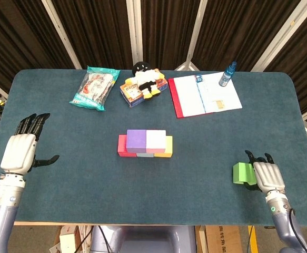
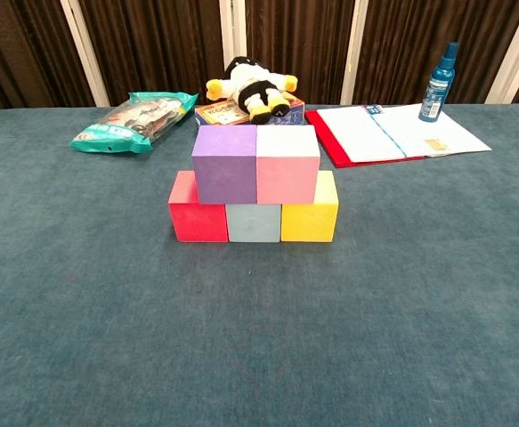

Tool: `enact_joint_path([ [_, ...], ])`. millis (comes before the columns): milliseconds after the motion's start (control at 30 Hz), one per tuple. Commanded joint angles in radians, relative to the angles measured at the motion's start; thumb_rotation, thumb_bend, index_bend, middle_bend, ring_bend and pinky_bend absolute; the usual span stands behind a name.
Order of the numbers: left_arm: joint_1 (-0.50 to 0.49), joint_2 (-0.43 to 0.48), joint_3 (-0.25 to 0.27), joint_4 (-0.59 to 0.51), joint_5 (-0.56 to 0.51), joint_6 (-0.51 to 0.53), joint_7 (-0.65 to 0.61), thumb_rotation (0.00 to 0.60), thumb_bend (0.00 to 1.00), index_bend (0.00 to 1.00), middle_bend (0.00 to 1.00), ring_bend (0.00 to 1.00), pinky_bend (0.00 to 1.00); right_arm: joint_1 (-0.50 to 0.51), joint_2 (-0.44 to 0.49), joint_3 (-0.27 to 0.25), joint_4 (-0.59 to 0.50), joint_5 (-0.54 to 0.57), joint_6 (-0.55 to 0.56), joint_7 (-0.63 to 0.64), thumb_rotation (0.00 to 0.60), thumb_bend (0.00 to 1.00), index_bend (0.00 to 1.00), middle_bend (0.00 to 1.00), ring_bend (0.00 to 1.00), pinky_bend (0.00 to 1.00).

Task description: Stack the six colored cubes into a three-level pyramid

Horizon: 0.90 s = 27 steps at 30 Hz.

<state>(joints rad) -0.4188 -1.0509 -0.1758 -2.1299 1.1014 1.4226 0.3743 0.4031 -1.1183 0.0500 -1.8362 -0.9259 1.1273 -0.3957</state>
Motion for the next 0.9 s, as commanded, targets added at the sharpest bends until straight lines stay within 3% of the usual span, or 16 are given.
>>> enact_joint_path([
  [33,0.001,0.002,0.001,-0.002,0.003,-0.005,-0.002,0.600,0.05,0.00,0.06,0.00,0.00,0.008,0.040,0.028,-0.052,-0.003,0.024,-0.008,0.600,0.28,0.00,0.44,0.22,0.00],
  [333,0.005,0.018,-0.009,-0.005,-0.002,-0.019,-0.019,0.600,0.05,0.00,0.06,0.00,0.00,0.090,0.181,0.142,-0.250,0.057,0.036,-0.066,0.600,0.28,0.00,0.44,0.22,0.00],
  [367,0.005,0.019,-0.011,0.001,-0.007,-0.020,-0.019,0.600,0.05,0.00,0.06,0.00,0.00,0.135,0.198,0.190,-0.286,0.066,0.036,-0.090,0.600,0.28,0.00,0.44,0.22,0.00],
  [667,0.006,0.025,-0.020,0.007,-0.020,-0.043,-0.045,0.600,0.05,0.00,0.06,0.00,0.00,0.366,0.193,0.305,-0.395,0.362,0.017,-0.256,0.600,0.28,0.00,0.44,0.22,0.00],
  [900,0.005,0.031,-0.026,0.016,-0.035,-0.062,-0.063,0.600,0.05,0.00,0.06,0.00,0.00,0.611,0.102,0.392,-0.391,0.663,0.085,-0.383,0.600,0.28,0.00,0.44,0.22,0.00],
])
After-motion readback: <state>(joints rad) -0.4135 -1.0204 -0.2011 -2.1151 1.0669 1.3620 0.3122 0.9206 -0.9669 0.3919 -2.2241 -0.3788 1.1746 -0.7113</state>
